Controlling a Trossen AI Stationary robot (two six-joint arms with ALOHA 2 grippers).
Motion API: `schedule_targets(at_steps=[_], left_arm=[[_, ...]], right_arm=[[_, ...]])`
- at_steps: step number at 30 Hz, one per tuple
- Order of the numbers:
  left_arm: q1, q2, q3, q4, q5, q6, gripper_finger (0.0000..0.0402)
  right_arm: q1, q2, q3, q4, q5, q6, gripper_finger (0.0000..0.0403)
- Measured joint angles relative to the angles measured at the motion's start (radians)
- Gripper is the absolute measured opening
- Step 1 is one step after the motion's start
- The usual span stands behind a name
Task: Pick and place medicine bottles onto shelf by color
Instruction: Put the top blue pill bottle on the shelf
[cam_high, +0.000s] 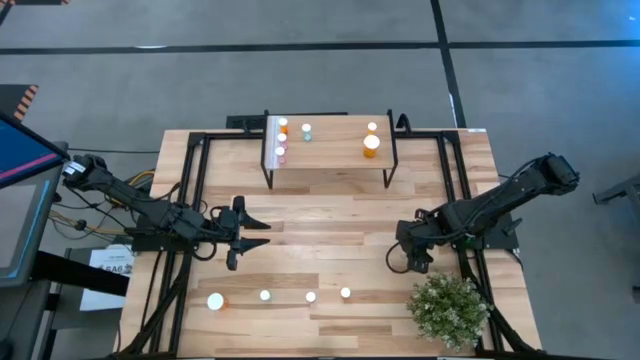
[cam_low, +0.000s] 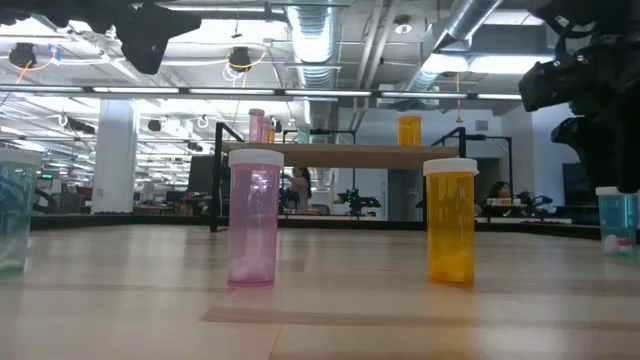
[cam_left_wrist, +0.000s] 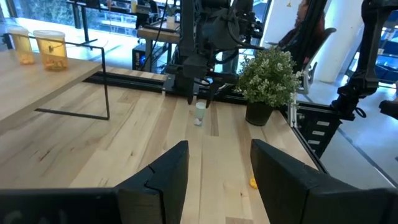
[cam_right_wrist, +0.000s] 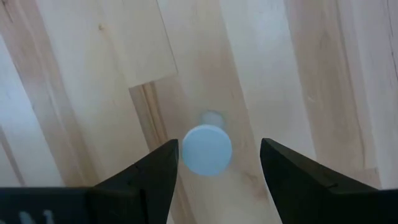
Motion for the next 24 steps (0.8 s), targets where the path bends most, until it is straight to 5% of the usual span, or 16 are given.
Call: schedule_targets(at_steps=[17, 24], left_arm=[[0.000, 0.000, 0.000, 0.000, 0.000, -0.002, 0.0160], [0.000, 0.000, 0.000, 0.001, 0.000, -0.006, 0.0160]], right_arm=[[0.000, 0.000, 0.001, 0.000, 0.002, -0.002, 0.0142], [0.000, 0.000, 0.001, 0.003, 0.003, -0.008, 0.0130]])
